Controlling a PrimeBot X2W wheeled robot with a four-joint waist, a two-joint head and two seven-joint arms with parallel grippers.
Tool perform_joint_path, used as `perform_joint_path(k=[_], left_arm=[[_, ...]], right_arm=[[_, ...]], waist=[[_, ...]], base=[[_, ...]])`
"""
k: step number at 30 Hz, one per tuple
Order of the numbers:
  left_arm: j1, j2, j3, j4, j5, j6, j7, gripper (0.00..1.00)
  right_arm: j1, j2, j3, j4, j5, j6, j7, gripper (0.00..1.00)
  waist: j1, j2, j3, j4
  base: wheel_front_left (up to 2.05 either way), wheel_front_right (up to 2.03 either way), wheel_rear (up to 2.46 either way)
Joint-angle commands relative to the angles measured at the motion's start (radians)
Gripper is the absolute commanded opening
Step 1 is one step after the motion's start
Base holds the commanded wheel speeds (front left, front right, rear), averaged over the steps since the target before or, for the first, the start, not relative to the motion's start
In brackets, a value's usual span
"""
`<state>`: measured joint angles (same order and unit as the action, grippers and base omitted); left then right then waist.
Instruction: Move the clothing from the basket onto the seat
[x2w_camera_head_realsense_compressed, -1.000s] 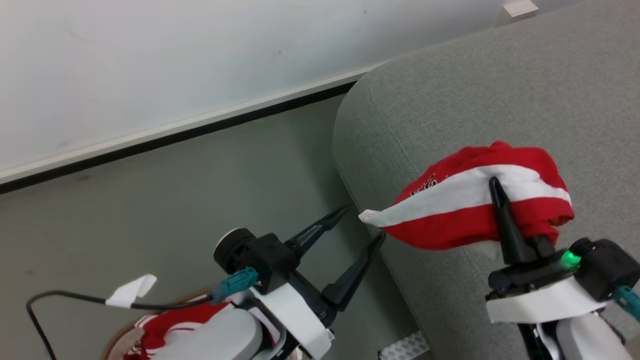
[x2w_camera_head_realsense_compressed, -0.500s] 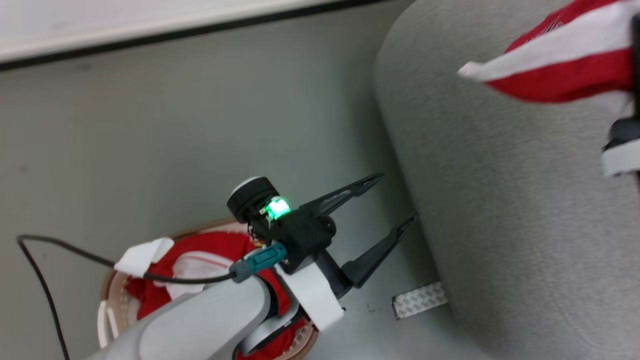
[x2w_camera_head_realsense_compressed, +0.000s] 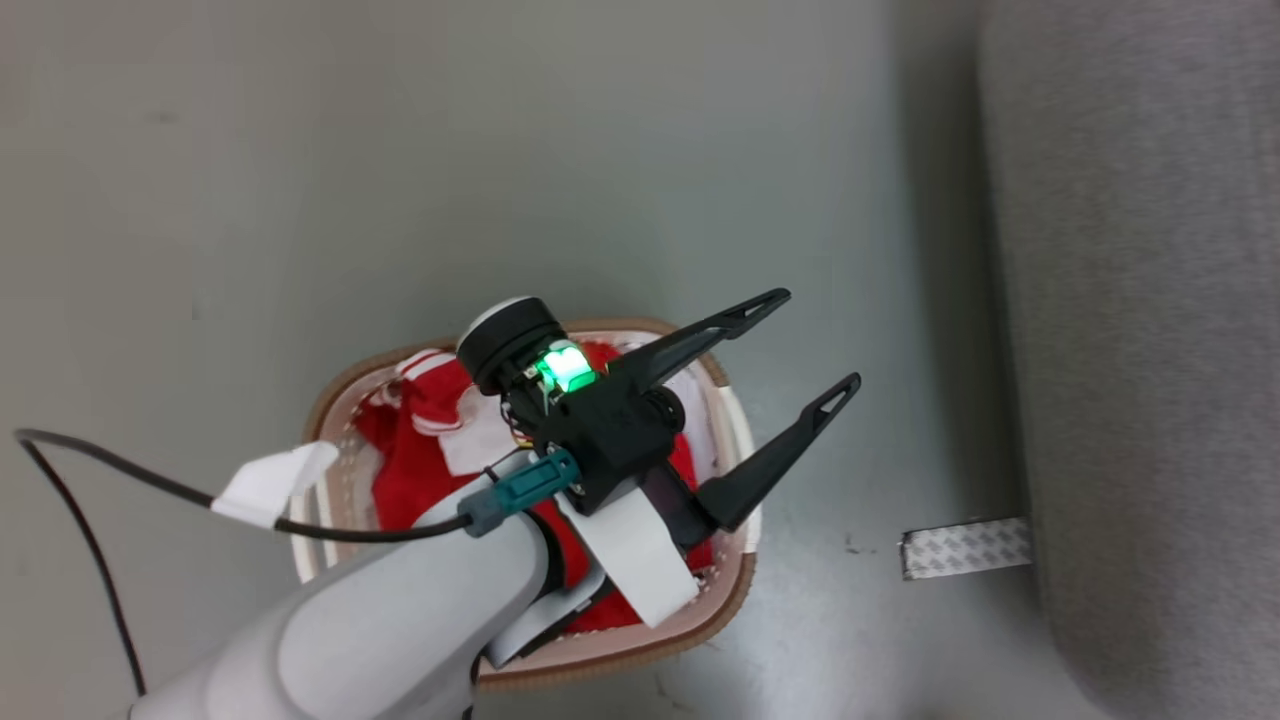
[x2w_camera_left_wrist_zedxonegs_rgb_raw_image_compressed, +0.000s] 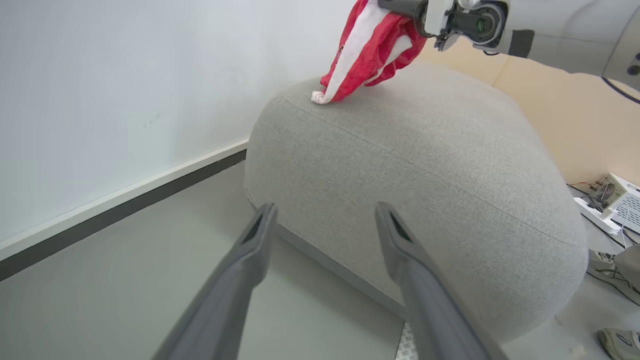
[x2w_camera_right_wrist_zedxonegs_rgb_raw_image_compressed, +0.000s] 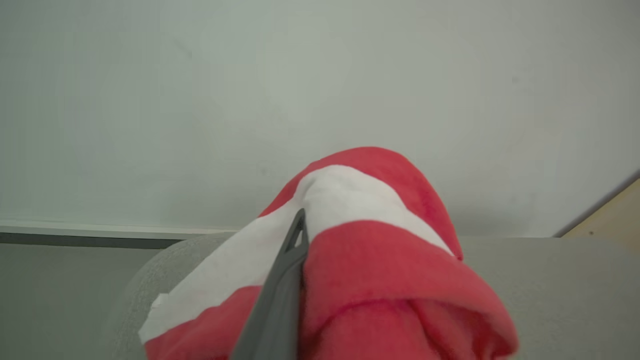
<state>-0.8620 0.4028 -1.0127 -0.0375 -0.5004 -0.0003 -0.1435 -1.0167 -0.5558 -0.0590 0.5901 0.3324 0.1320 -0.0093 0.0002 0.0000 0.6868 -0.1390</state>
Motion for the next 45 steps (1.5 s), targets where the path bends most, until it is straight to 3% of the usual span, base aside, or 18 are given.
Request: perform_joint_path(k=[1, 7, 9, 10, 11, 12, 23, 29, 36, 45], left_arm=[[-0.009, 0.003, 0.004, 0.004, 0.003, 0.002, -0.007, 1.0], [-0.01, 0.008, 0.008, 0.013, -0.006, 0.004, -0.017, 1.0], [-0.019, 0.008, 0.012, 0.013, -0.005, 0.007, -0.016, 1.0], [-0.021, 0.008, 0.013, 0.014, -0.004, 0.009, -0.017, 1.0], [-0.019, 0.007, 0.012, 0.015, -0.005, 0.006, -0.018, 1.0], [-0.019, 0.006, 0.01, 0.017, -0.005, 0.006, -0.018, 1.0], [0.029, 0.017, 0.007, 0.052, -0.032, 0.019, -0.037, 1.0], [0.081, 0.031, 0.027, 0.061, -0.066, 0.043, -0.057, 1.0], [0.153, 0.049, 0.076, 0.065, -0.117, 0.085, -0.092, 1.0], [0.246, 0.097, 0.201, 0.039, -0.185, 0.147, -0.115, 1.0]], right_arm=[[-0.013, -0.011, -0.006, 0.022, -0.015, -0.003, 0.009, 0.0], [-0.029, -0.042, -0.004, 0.159, -0.034, -0.003, 0.1, 0.0], [-0.04, -0.033, -0.018, 0.191, -0.031, -0.003, 0.122, 0.39], [-0.043, -0.022, -0.02, 0.203, -0.032, -0.003, 0.129, 0.5], [-0.045, -0.012, -0.017, 0.212, -0.032, -0.003, 0.138, 0.84], [-0.047, -0.008, -0.012, 0.218, -0.032, -0.003, 0.147, 1.0], [0.05, 0.011, 0.173, 0.191, 0.033, -0.003, 0.227, 1.0], [0.141, -0.053, 0.271, 0.089, 0.102, -0.003, 0.265, 1.0], [0.236, -0.111, 0.302, -0.101, 0.159, -0.003, 0.259, 1.0], [0.339, -0.01, 0.289, -0.359, 0.216, -0.003, 0.253, 1.0]], waist=[[-0.0002, 0.0, 0.035, 0.037], [-0.0002, 0.0, 0.039, 0.047], [-0.0002, 0.0, 0.04, 0.042], [-0.0002, 0.0, 0.038, 0.037], [-0.0002, 0.0, 0.034, 0.032], [-0.0002, 0.0, 0.029, 0.027], [-0.0002, 0.0, -0.133, -0.039], [-0.0002, 0.0, -0.244, -0.058], [-0.0002, 0.0, -0.381, -0.038], [-0.0002, 0.0, -0.518, 0.016]], base=[[0.0, 0.0, 0.0], [0.0, 0.0, 0.0], [0.0, 0.0, 0.0], [0.0, 0.0, 0.0], [0.0, 0.0, 0.0], [0.0, 0.0, 0.0], [0.0, 0.0, 0.0], [0.0, 0.0, 0.0], [0.0, 0.0, 0.0], [0.0, 0.0, 0.0]])
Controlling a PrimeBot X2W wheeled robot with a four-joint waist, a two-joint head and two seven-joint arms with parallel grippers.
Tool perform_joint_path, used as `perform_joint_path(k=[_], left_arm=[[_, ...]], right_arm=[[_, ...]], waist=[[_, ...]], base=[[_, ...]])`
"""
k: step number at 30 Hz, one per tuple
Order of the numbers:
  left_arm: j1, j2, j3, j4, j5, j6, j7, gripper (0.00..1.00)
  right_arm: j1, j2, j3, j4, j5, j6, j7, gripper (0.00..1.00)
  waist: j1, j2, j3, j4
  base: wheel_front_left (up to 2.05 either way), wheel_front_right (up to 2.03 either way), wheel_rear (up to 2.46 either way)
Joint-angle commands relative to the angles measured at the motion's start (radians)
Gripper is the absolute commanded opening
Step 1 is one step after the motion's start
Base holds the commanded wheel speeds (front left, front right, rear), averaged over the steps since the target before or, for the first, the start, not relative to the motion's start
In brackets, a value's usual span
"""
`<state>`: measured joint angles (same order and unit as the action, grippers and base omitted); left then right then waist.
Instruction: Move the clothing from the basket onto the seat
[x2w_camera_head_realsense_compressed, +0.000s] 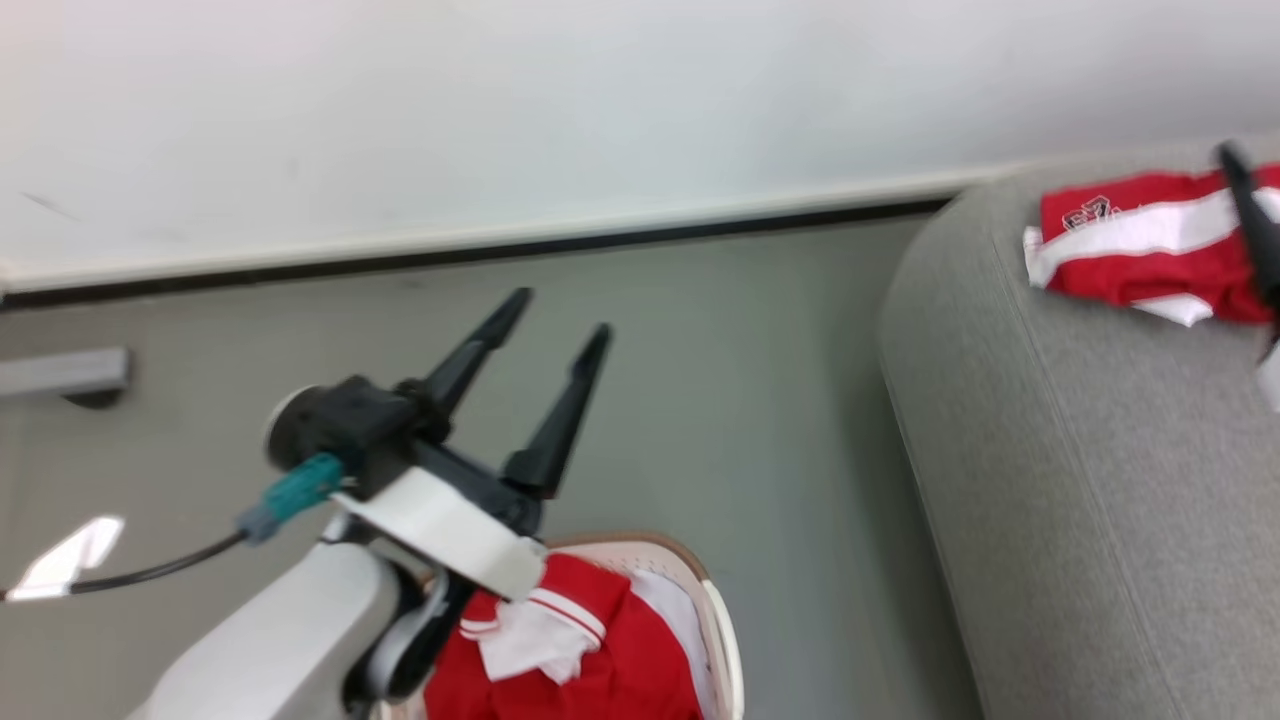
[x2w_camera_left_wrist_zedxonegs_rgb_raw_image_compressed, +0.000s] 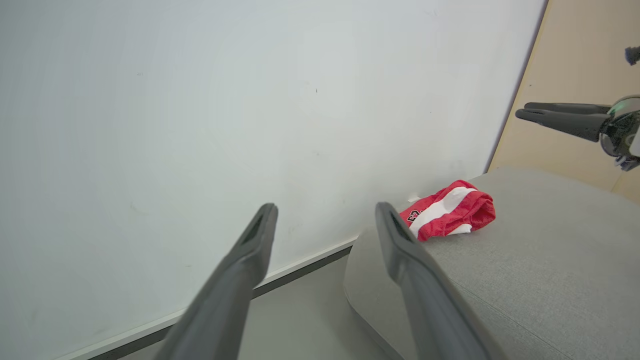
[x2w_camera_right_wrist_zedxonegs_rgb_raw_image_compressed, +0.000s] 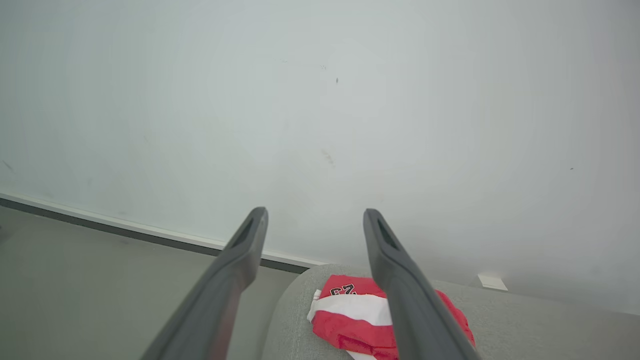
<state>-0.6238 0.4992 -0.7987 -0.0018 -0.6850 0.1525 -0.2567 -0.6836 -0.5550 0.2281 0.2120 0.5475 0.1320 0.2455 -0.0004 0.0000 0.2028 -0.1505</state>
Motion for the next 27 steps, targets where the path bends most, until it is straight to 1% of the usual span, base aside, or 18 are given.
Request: perform_joint_path(k=[1, 4, 6, 9, 12, 14, 18, 20, 21, 24, 27], left_arm=[[0.022, 0.009, 0.003, -0.003, -0.006, 0.005, -0.004, 1.0], [0.072, 0.029, 0.048, -0.016, -0.02, 0.035, -0.008, 1.0], [0.12, 0.042, 0.085, -0.017, -0.029, 0.07, -0.007, 1.0], [0.199, 0.05, 0.131, -0.03, -0.039, 0.109, -0.008, 1.0], [0.283, 0.057, 0.182, -0.049, -0.043, 0.13, -0.008, 1.0], [0.333, 0.062, 0.216, -0.048, -0.028, 0.136, -0.008, 1.0], [0.434, 0.032, 0.309, -0.063, 0.011, 0.15, -0.008, 1.0], [0.486, 0.009, 0.37, -0.073, 0.037, 0.152, -0.008, 1.0], [0.51, -0.005, 0.398, -0.082, 0.044, 0.146, -0.008, 1.0], [0.585, -0.057, 0.482, -0.093, 0.07, 0.113, -0.008, 1.0], [0.643, -0.114, 0.563, -0.099, 0.115, 0.074, -0.008, 1.0]], right_arm=[[0.021, 0.005, -0.003, -0.009, -0.005, -0.003, -0.002, 1.0], [0.086, 0.07, -0.034, -0.084, -0.029, -0.003, -0.032, 1.0], [0.151, 0.118, -0.055, -0.126, -0.049, -0.003, -0.055, 1.0], [0.258, 0.197, -0.083, -0.184, -0.075, -0.003, -0.086, 1.0], [0.353, 0.26, -0.093, -0.235, -0.106, -0.003, -0.134, 1.0], [0.407, 0.281, -0.096, -0.249, -0.12, -0.003, -0.18, 1.0], [0.497, 0.322, -0.082, -0.248, -0.158, -0.003, -0.276, 1.0], [0.537, 0.342, -0.08, -0.243, -0.171, -0.003, -0.328, 1.0], [0.558, 0.349, -0.079, -0.238, -0.185, -0.003, -0.351, 1.0], [0.607, 0.385, -0.057, -0.215, -0.239, -0.003, -0.41, 1.0], [0.642, 0.43, -0.065, -0.185, -0.274, -0.003, -0.444, 1.0]], waist=[[0.0004, 0.0, -0.047, 0.036], [0.0004, 0.0, -0.091, 0.062], [0.0004, 0.0, -0.118, 0.077], [0.0004, 0.0, -0.142, 0.098], [0.0004, 0.0, -0.146, 0.11], [0.0004, 0.0, -0.149, 0.116], [0.0004, 0.0, -0.16, 0.123], [0.0004, 0.0, -0.164, 0.125], [0.0004, 0.0, -0.167, 0.126], [0.0004, 0.0, -0.172, 0.122], [0.0004, 0.0, -0.177, 0.119]], base=[[0.0, 0.0, 0.0], [0.0, 0.0, 0.0], [0.0, 0.0, 0.0], [0.0, 0.0, 0.0], [0.0, 0.0, 0.0], [0.0, 0.0, 0.0], [0.0, 0.0, 0.0], [0.0, 0.0, 0.0], [0.0, 0.0, 0.0], [0.0, 0.0, 0.0], [0.0, 0.0, 0.0]])
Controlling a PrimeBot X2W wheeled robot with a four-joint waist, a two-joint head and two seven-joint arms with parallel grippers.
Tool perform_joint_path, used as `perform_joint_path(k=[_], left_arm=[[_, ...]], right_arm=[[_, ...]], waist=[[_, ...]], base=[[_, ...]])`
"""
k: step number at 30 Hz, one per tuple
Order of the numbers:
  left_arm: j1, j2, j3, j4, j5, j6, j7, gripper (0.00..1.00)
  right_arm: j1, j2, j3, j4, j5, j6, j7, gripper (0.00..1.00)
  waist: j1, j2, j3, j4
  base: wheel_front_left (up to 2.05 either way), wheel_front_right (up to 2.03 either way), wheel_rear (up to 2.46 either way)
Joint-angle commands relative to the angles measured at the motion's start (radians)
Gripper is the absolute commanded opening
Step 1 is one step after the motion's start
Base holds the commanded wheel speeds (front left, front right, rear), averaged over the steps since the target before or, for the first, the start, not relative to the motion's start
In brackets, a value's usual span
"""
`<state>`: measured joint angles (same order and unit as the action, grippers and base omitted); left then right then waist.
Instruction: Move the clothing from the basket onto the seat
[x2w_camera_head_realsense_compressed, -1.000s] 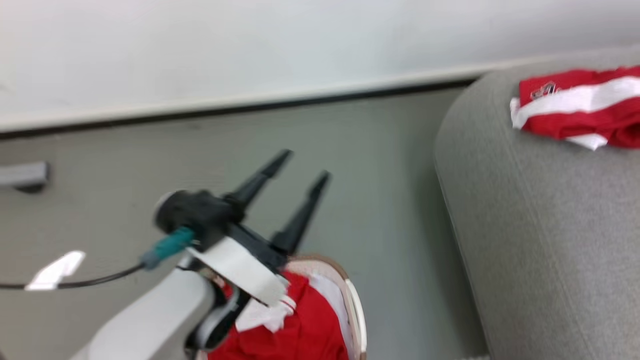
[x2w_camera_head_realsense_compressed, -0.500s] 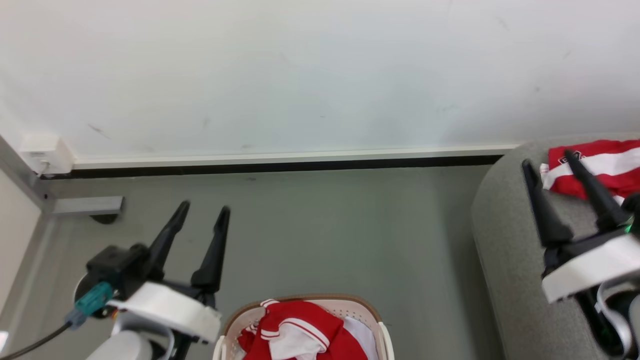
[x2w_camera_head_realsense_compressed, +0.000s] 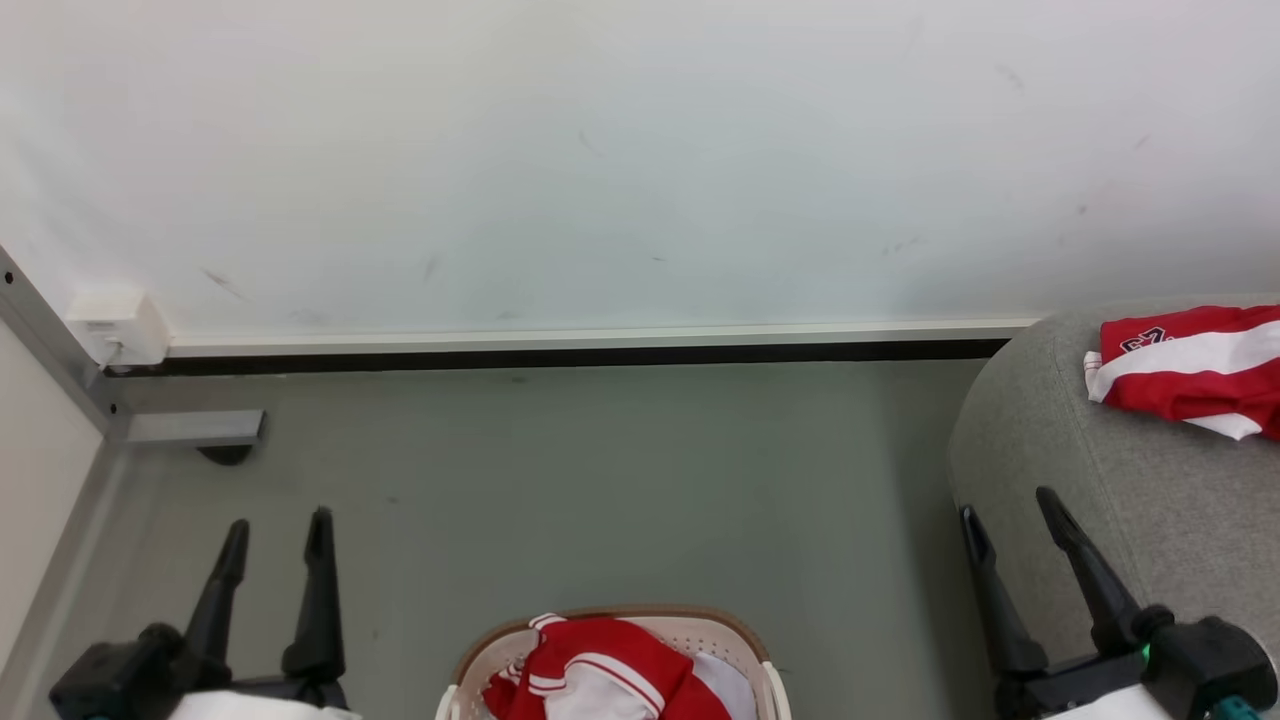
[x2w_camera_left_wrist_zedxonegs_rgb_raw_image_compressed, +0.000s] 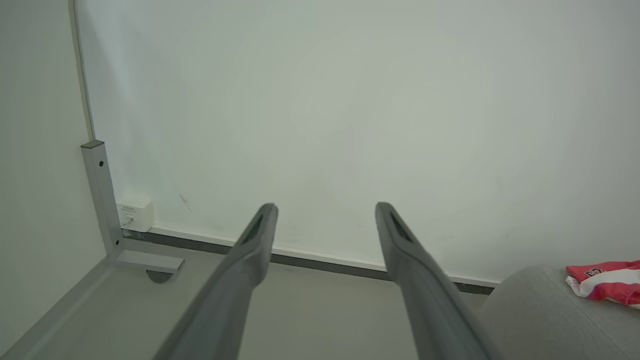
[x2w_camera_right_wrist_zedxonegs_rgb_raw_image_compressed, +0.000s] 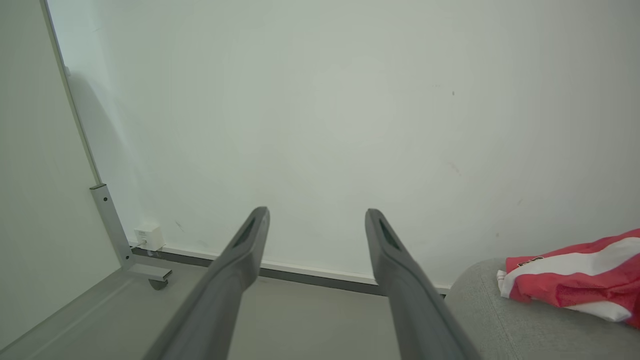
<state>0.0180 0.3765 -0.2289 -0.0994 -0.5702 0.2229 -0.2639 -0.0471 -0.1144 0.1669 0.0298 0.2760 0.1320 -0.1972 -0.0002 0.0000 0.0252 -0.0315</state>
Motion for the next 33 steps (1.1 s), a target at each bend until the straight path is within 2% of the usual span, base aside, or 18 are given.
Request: perform_joint_path(k=[1, 3, 7, 13, 24, 33], left_arm=[[0.017, -0.01, 0.015, -0.003, 0.018, -0.01, -0.001, 1.0], [0.042, -0.045, 0.045, 0.002, 0.051, -0.038, -0.001, 1.0], [0.052, -0.079, 0.069, 0.036, 0.105, -0.092, -0.001, 1.0], [0.032, -0.116, 0.103, 0.072, 0.148, -0.142, -0.001, 1.0], [0.016, -0.164, 0.134, 0.108, 0.2, -0.203, -0.001, 1.0], [-0.007, -0.187, 0.115, 0.157, 0.22, -0.244, -0.001, 1.0]], right_arm=[[0.011, 0.002, -0.007, 0.004, -0.012, -0.003, -0.009, 1.0], [0.015, 0.02, -0.004, 0.014, -0.026, -0.003, -0.018, 1.0], [-0.004, 0.028, -0.007, 0.033, -0.039, -0.003, -0.023, 1.0], [-0.015, 0.028, -0.018, 0.044, -0.041, -0.003, -0.026, 1.0], [-0.023, 0.034, -0.002, 0.05, -0.031, -0.003, -0.031, 1.0], [-0.036, 0.028, -0.014, 0.037, -0.031, -0.003, -0.026, 1.0]], waist=[[0.0002, 0.0, 0.001, -0.001], [0.0002, 0.0, 0.002, -0.001], [0.0002, 0.0, 0.005, 0.001], [0.0002, 0.0, 0.008, 0.004], [0.0002, 0.0, 0.022, -0.01], [0.0002, 0.0, 0.058, -0.041]], base=[[0.0, 0.0, 0.0], [0.0, 0.0, 0.0], [0.0, 0.0, 0.0], [0.0, 0.0, 0.0], [0.0, 0.0, 0.0], [0.0, 0.0, 0.0]])
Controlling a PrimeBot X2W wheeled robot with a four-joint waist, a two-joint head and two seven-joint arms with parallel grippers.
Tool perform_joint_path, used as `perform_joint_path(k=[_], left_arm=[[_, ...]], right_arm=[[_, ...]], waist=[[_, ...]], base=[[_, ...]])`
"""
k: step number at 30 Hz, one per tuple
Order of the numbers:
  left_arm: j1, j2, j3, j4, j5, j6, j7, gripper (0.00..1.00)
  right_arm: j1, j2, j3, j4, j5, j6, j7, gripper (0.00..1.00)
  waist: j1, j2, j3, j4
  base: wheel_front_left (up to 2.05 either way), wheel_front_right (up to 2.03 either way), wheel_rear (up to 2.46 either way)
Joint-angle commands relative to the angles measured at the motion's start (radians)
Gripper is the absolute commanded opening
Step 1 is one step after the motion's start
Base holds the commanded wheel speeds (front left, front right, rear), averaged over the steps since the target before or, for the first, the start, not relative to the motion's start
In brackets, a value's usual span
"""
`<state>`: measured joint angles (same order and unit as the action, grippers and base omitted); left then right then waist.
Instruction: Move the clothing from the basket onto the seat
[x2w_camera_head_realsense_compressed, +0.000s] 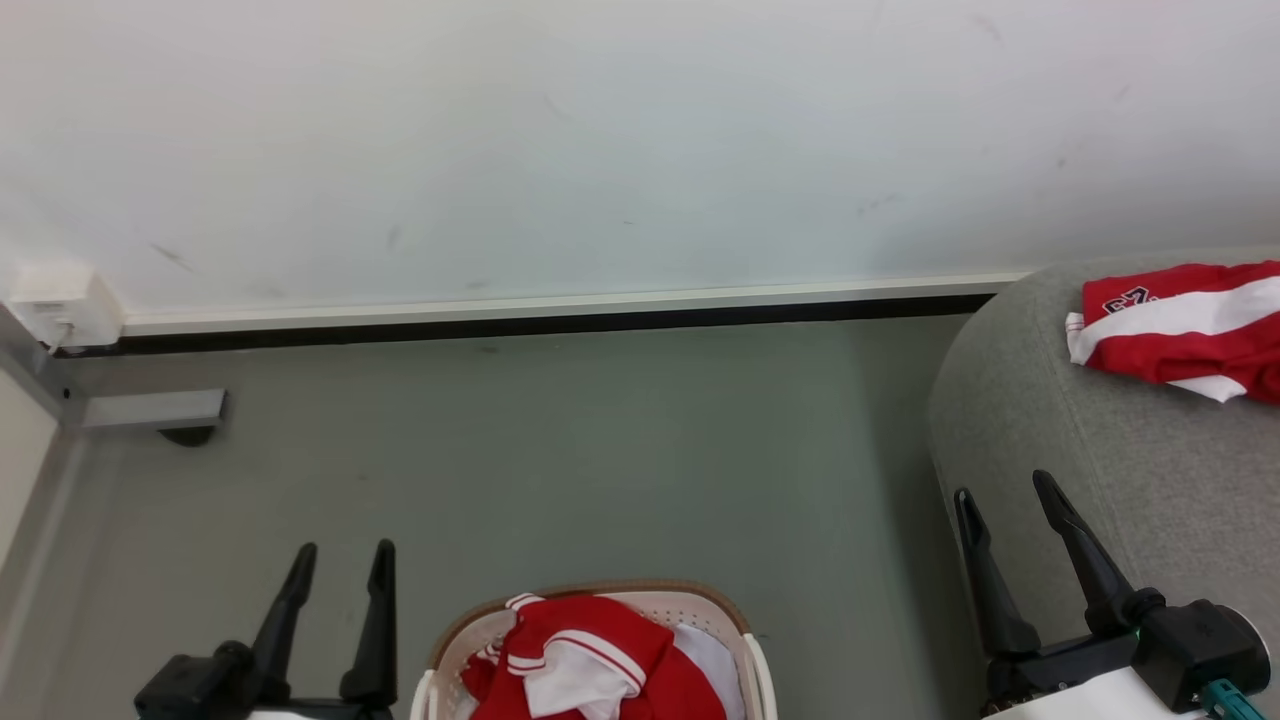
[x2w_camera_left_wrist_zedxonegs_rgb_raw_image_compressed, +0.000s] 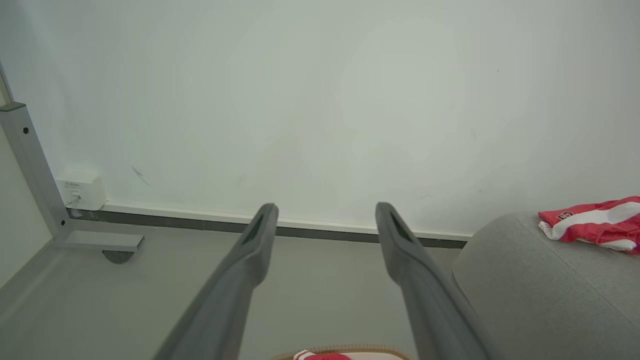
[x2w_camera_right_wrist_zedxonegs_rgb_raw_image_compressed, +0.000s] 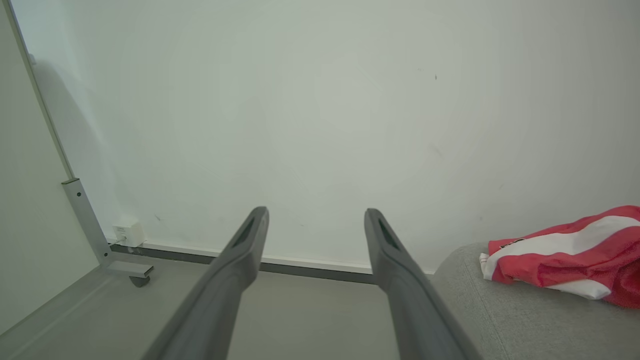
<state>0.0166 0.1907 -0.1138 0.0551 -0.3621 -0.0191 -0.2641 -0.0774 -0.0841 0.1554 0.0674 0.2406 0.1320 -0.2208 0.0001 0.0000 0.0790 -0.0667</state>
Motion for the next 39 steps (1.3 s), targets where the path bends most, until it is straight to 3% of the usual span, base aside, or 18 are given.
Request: perform_joint_path(k=[1, 12, 30, 39], left_arm=[[-0.009, -0.002, -0.004, 0.011, 0.013, -0.005, 0.0, 1.0], [-0.113, 0.006, -0.068, 0.103, 0.021, -0.053, 0.017, 1.0], [-0.378, 0.095, -0.241, 0.366, -0.002, -0.109, 0.19, 1.0], [-0.515, 0.135, -0.429, 0.494, -0.032, -0.112, 0.252, 1.0]], right_arm=[[-0.005, -0.003, -0.004, 0.0, 0.003, -0.003, -0.002, 1.0], [-0.051, 0.006, -0.027, -0.016, -0.017, -0.003, -0.003, 1.0], [-0.165, 0.032, -0.052, -0.043, -0.005, -0.003, -0.04, 1.0], [-0.241, 0.034, -0.067, -0.091, 0.098, -0.003, -0.045, 1.0]], waist=[[-0.0001, 0.0, 0.007, -0.011], [-0.0001, 0.0, 0.123, -0.079], [-0.0001, 0.0, 0.421, -0.206], [-0.0001, 0.0, 0.571, -0.253]], base=[[0.0, 0.0, 0.0], [0.0, 0.0, 0.0], [0.0, 0.0, 0.0], [0.0, 0.0, 0.0]])
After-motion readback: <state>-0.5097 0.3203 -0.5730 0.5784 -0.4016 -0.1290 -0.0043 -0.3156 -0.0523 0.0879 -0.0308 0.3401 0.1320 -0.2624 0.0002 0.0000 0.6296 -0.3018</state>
